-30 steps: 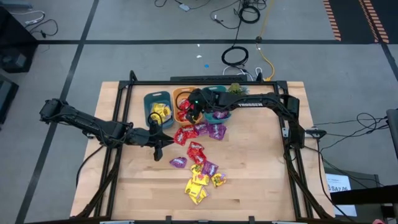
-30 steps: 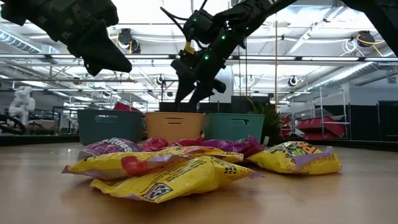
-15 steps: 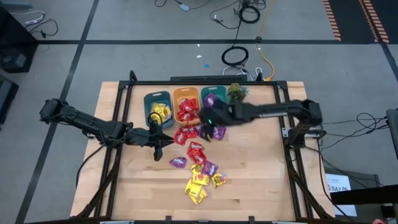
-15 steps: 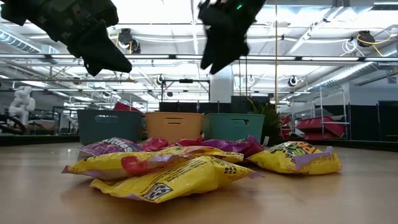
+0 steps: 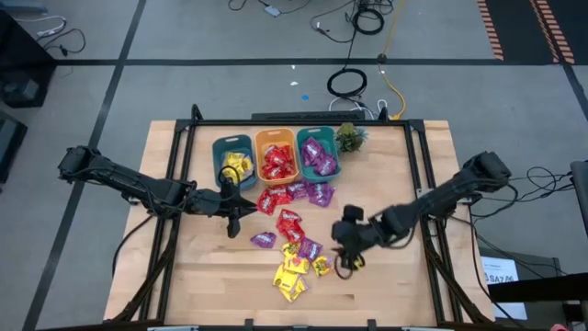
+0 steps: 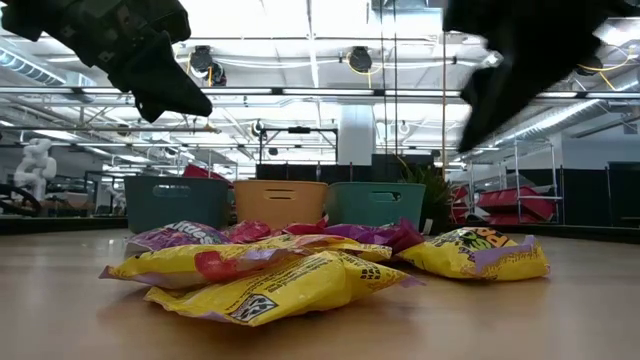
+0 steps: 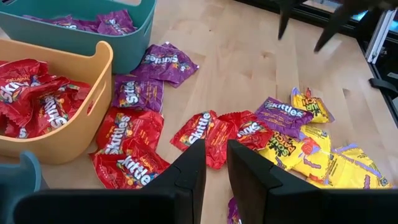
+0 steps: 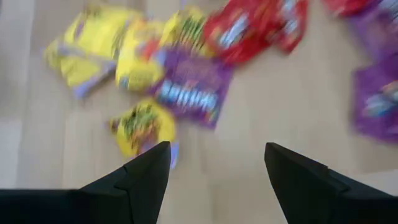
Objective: Sort candy
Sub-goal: Put the yellow candy into the blue bin
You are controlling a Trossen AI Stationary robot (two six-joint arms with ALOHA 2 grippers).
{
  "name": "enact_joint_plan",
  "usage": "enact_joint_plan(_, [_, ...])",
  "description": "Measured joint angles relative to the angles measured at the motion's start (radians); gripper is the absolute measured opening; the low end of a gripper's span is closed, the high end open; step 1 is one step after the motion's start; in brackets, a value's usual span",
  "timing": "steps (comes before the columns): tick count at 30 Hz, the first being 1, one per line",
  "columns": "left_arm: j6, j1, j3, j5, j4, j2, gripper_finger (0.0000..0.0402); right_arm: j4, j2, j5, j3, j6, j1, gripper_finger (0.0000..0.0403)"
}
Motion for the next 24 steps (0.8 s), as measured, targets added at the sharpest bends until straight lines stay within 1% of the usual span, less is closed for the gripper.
enact_joint_plan(3, [0.0, 0.0, 0.0, 0.0, 0.0, 0.0, 0.0075, 0.15, 0.026, -0.003, -0.083, 0.018, 0.046, 0.0254])
enact_joint_plan(6, [0.0, 0.0, 0.0, 0.0, 0.0, 0.0, 0.0075, 0.318, 0.058, -0.003, -0.132, 0.013, 0.063, 0.0254])
enact_joint_plan(10, [0.0, 0.0, 0.0, 0.0, 0.0, 0.0, 0.0075, 0.413, 0.137, -0.014, -0.141, -0.028, 0.077, 0.0254])
enact_joint_plan(12, [0.0, 0.0, 0.0, 0.0, 0.0, 0.0, 0.0075, 0.463, 0.186, -0.064, -0.141, -0.033, 0.08, 0.0254])
enact_joint_plan(14, [0.0, 0.0, 0.0, 0.0, 0.0, 0.0, 0.0075, 0.519, 0.243, -0.088, -0.141, -0.034, 0.08, 0.0254])
enact_joint_plan(17, [0.0, 0.0, 0.0, 0.0, 0.0, 0.0, 0.0075, 0.565, 0.311, -0.076, -0.133, -0.035, 0.079, 0.0247])
enact_joint_plan(19, [0.0, 0.0, 0.0, 0.0, -0.001, 0.0, 0.0075, 0.576, 0.345, -0.073, -0.127, -0.024, 0.079, 0.0228])
enact_joint_plan(20, [0.0, 0.0, 0.0, 0.0, 0.0, 0.0, 0.0075, 0.574, 0.35, -0.076, -0.124, -0.018, 0.078, 0.0213])
enact_joint_plan(22, [0.0, 0.0, 0.0, 0.0, -0.001, 0.0, 0.0075, 0.56, 0.35, -0.079, -0.118, -0.015, 0.077, 0.0167])
enact_joint_plan(24, [0.0, 0.0, 0.0, 0.0, 0.0, 0.0, 0.0075, 0.51, 0.327, -0.104, -0.103, -0.022, 0.077, 0.0105])
